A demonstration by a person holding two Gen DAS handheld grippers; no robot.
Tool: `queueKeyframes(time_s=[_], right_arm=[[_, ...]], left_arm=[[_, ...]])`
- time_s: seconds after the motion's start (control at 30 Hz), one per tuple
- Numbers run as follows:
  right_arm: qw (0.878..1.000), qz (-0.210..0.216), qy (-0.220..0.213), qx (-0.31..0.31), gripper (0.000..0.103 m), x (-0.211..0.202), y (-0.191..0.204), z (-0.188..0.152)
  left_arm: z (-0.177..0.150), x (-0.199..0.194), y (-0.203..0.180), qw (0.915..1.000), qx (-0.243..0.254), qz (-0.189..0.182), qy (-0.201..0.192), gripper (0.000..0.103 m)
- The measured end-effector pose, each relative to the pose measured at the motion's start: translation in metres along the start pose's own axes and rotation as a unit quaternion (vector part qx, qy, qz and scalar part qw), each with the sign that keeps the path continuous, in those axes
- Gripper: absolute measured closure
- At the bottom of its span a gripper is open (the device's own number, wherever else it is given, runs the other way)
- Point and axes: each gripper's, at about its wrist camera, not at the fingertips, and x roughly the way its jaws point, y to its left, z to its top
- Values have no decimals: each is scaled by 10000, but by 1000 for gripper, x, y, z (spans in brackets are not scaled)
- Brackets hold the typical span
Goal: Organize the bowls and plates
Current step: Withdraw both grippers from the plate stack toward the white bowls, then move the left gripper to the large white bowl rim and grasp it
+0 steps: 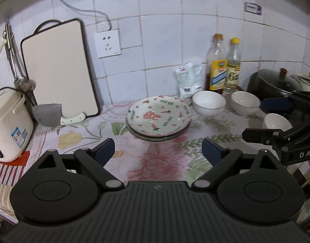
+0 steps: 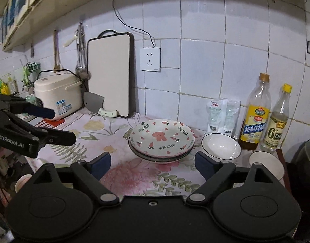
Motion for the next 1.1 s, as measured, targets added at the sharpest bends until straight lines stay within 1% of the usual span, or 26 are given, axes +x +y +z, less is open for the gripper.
queueKeyframes(time_s=[0.1,0.27,0.37,0.5,0.6,0.73,0.87,1.0,1.1], right_arm=[[10000,4,-2,-59,9,-16,-3,-7],[10000,-60,-48,-52,8,-41,-16,-31],[9999,-85,-62,-84,8,-52,-25,-50],[9998,-177,25,-54,8,-62,-36,-68],[9996,-287,62,-36,8,-68,-45,-79],[9991,-391,114,76,8,-73,-60,-95],[9980,-546,229,227,8,-74,-80,-114],[9954,-671,426,541,8,-64,-105,-134],[9924,-824,530,743,8,-51,-122,-149]], left_arm=[[-4,-9,-12,9999,45,-115,-43,5],[-10,-15,-35,9995,87,-285,-63,5],[-14,-11,-51,9991,193,-387,-23,5],[-16,1,-74,9973,333,-638,109,5],[-15,9,-87,9956,342,-851,178,5],[-14,24,-103,9927,284,-1136,289,5],[-18,48,-124,9899,267,-1345,351,7],[-21,77,-144,9841,199,-1705,461,8],[-25,97,-157,9806,69,-1907,460,8]])
